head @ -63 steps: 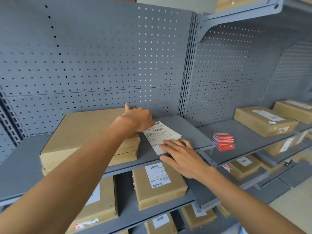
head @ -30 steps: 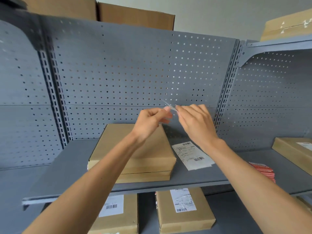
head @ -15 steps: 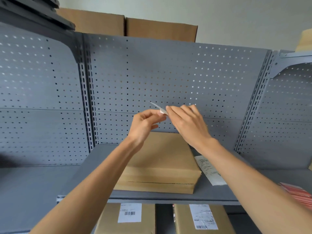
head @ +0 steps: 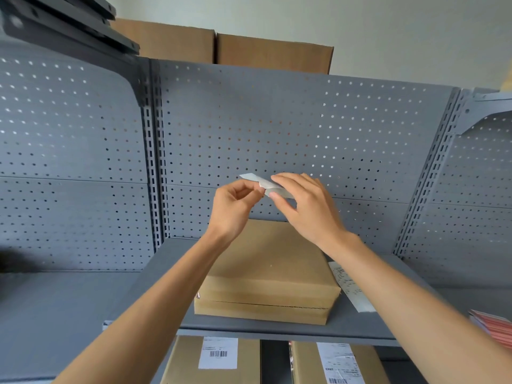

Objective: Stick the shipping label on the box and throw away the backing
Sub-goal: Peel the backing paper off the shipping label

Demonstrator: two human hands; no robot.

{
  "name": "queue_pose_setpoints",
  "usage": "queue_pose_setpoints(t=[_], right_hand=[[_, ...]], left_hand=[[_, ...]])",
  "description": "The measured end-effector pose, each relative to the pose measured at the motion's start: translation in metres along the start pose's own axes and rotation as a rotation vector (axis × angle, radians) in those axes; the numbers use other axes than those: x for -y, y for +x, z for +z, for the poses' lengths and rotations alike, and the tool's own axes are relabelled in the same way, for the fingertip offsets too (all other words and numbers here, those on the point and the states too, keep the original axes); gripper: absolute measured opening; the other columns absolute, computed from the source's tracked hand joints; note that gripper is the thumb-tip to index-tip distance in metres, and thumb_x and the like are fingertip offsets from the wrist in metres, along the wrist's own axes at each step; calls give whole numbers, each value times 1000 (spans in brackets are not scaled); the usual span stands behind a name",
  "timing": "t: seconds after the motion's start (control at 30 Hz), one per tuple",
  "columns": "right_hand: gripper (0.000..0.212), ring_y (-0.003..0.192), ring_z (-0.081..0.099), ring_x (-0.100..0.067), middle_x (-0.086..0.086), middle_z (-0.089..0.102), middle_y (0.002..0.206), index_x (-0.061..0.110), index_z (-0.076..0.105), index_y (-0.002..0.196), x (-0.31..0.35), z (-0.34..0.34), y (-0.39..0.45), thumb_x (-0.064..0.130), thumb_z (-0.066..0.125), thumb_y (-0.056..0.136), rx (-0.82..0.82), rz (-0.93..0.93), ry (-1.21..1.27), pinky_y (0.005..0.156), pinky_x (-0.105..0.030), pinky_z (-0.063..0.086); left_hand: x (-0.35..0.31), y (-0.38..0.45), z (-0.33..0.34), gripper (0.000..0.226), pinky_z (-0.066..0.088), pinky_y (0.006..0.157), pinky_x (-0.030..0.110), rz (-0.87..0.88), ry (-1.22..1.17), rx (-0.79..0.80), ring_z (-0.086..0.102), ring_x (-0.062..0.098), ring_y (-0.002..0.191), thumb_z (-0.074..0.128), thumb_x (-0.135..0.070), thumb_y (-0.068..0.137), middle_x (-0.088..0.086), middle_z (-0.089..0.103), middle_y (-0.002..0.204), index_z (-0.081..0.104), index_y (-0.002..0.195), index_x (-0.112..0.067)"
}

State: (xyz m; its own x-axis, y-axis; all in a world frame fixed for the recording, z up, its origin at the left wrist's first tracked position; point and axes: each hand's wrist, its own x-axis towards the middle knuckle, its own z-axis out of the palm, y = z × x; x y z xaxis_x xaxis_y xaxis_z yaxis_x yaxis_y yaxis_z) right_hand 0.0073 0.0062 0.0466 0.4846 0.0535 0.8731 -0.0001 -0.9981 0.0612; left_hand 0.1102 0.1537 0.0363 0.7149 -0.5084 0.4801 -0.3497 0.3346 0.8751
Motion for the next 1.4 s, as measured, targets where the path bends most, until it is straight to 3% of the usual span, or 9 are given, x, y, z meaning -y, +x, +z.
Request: queue_pose_setpoints(t=[0.07, 0.17, 0.33, 0.4, 0.5, 0.73, 0.9, 1.2, 1.4], right_hand=[[36, 95, 65, -25, -1, 73, 115, 8, 74, 115, 2, 0, 3, 35, 58, 96, -22, 0, 24, 80, -45, 52], [26, 92, 66, -25, -1, 75, 107, 8, 75, 107, 6, 0, 6, 28, 63, 94, -18, -45, 18, 76, -44, 52], [9, 82, 66, -27, 1, 75, 96, 11, 74, 94, 9, 2, 1, 16, 67, 92, -20, -112, -10, 68, -43, 50], [8, 80, 66, -26, 2, 74, 95, 12, 74, 92, 10, 5, -3, 15, 66, 93, -21, -155, -36, 68, -42, 49], [9, 78, 65, -24, 2, 75, 94, 12, 74, 90, 13, 8, -7, 14, 66, 94, -33, -184, -55, 66, -39, 47], [13, 76, 64, -24, 2, 74, 90, 12, 74, 86, 21, 14, -6, 15, 63, 93, -77, -169, -66, 64, -37, 45], [7, 77, 64, -24, 1, 74, 87, 12, 73, 86, 24, 14, -6, 11, 67, 89, -92, -128, -32, 63, -37, 49], [14, 73, 63, -21, 1, 70, 78, 13, 71, 83, 26, 15, -4, 17, 60, 91, -98, 102, 57, 56, -37, 52], [6, 74, 63, -19, 2, 70, 78, 14, 70, 83, 26, 10, -2, 11, 66, 87, -109, 190, 119, 54, -35, 49]], left_hand=[[2, -1, -1, 14, 52, 82, 20, 32, 45, 24, 71, 5, 83, 68, -16, 97, -4, 79, 85, 76, 92, -6], [3, -3, -1, 13, 51, 85, 23, 75, 112, 45, 74, 8, 92, 69, -19, 97, -6, 81, 91, 78, 92, -12], [12, -7, -4, 12, 55, 94, 53, 85, 190, 49, 69, 20, 87, 70, -25, 94, -15, 80, 107, 79, 86, -23], [15, -10, -7, 12, 52, 97, 57, 85, 186, 54, 68, 14, 94, 70, -20, 93, -12, 80, 106, 79, 84, -21], [16, -13, -11, 13, 54, 98, 54, 87, 171, 61, 74, 7, 106, 70, -11, 93, -8, 79, 113, 78, 83, -12], [17, -11, -16, 13, 57, 101, 42, 86, 103, 68, 73, 18, 113, 68, -1, 94, 2, 81, 104, 75, 82, -3], [20, -9, -17, 16, 58, 95, 33, 86, 44, 73, 76, 20, 105, 66, 4, 94, 7, 82, 100, 73, 80, -1], [28, -8, -19, 14, 51, 75, 12, 33, 62, 75, 70, -2, 76, 63, 9, 93, -11, 77, 73, 67, 80, 7], [32, -4, -25, 15, 50, 75, 18, -38, 126, 82, 64, -1, 66, 66, 4, 93, -15, 74, 66, 65, 79, 10]])
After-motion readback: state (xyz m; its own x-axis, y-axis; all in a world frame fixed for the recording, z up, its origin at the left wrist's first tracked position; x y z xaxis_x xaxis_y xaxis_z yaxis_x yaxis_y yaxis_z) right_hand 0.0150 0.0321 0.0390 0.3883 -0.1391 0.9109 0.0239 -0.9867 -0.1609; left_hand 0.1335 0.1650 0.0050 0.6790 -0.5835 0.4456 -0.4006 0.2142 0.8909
